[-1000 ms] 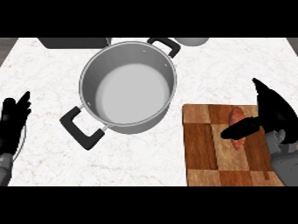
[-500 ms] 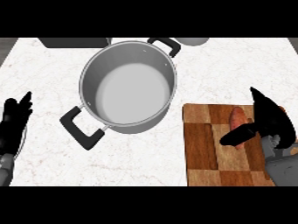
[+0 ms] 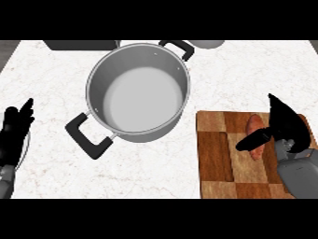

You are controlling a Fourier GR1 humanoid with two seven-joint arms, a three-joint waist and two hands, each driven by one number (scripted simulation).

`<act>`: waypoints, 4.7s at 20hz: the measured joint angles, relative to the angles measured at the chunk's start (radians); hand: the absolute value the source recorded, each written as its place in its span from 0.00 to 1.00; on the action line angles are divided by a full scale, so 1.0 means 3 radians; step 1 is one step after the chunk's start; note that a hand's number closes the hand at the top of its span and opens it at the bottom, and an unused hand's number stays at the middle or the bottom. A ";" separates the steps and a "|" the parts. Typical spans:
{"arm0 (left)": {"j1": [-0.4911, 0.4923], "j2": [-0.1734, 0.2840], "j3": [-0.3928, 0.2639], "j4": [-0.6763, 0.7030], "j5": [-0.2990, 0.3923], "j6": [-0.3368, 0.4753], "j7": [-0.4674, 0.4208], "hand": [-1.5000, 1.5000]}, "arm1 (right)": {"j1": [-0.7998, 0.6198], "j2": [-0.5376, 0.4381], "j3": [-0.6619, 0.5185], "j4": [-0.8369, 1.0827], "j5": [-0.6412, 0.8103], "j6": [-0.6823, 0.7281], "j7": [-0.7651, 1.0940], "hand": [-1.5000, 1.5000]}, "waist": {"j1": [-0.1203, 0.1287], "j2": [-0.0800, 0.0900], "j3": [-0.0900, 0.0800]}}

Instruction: Pick the sweet potato from the cutting board and place it in the pot

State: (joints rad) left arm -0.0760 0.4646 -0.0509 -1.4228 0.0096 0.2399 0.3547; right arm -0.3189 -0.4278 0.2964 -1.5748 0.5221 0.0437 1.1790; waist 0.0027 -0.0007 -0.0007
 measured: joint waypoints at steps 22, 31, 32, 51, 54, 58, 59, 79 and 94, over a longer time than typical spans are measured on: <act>-0.0026 -0.0107 0.0167 -0.0082 -0.0137 -0.0161 0.0116 0.50 | 0.0147 0.0515 -0.0429 0.0529 0.0344 0.0126 -0.0229 0.00 | -0.0004 0.0001 0.0002; 0.0031 -0.0210 0.0291 -0.0094 -0.0230 -0.0280 0.0042 0.50 | 0.0119 0.0634 -0.0662 0.0784 0.0481 0.0137 -0.0408 1.00 | -0.0003 -0.0011 -0.0013; 0.0040 -0.0244 0.0278 -0.0121 -0.0268 -0.0270 0.0063 0.50 | 0.0125 0.0631 -0.0663 0.0787 0.0537 0.0124 -0.0443 1.00 | -0.0002 -0.0014 -0.0016; -0.0006 -0.0332 0.0492 0.0033 -0.0391 -0.0398 0.0006 0.50 | 0.1097 0.0720 0.0378 -0.0533 0.1666 0.0145 -0.0523 1.00 | -0.0077 -0.0029 -0.0005; 0.0012 -0.0332 0.0490 -0.0043 -0.0401 -0.0403 0.0057 0.50 | 0.1381 0.0681 0.0692 -0.1021 0.2063 0.0202 -0.0416 1.00 | -0.0072 -0.0028 -0.0003; -0.0009 -0.0354 0.0476 -0.0078 -0.0425 -0.0395 0.0101 0.50 | 0.1620 0.0593 0.0919 -0.1673 0.2566 0.0258 -0.0338 1.00 | -0.0077 -0.0026 -0.0003; 0.0005 -0.0356 0.0479 -0.0095 -0.0421 -0.0398 0.0114 0.50 | 0.1645 0.0610 0.0984 -0.1840 0.2696 0.0264 -0.0322 1.00 | -0.0076 -0.0028 -0.0003; -0.0140 -0.0424 0.0437 -0.0068 -0.0507 -0.0428 0.0165 0.50 | -0.0415 0.1344 0.1480 -0.2525 0.3616 0.1127 -0.0387 1.00 | 0.0045 -0.0003 -0.0012; -0.0193 -0.0507 0.0361 -0.0063 -0.0550 -0.0442 0.0152 0.50 | -0.1768 0.1391 0.0509 -0.0766 0.2131 0.0869 -0.0115 1.00 | 0.0170 0.0021 -0.0008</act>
State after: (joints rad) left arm -0.1339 0.3123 0.0574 -1.4417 -0.1554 0.1072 0.4003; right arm -0.8493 -0.0104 0.4492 -1.8047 1.1616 0.3044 1.1444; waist 0.0538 0.0057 -0.0031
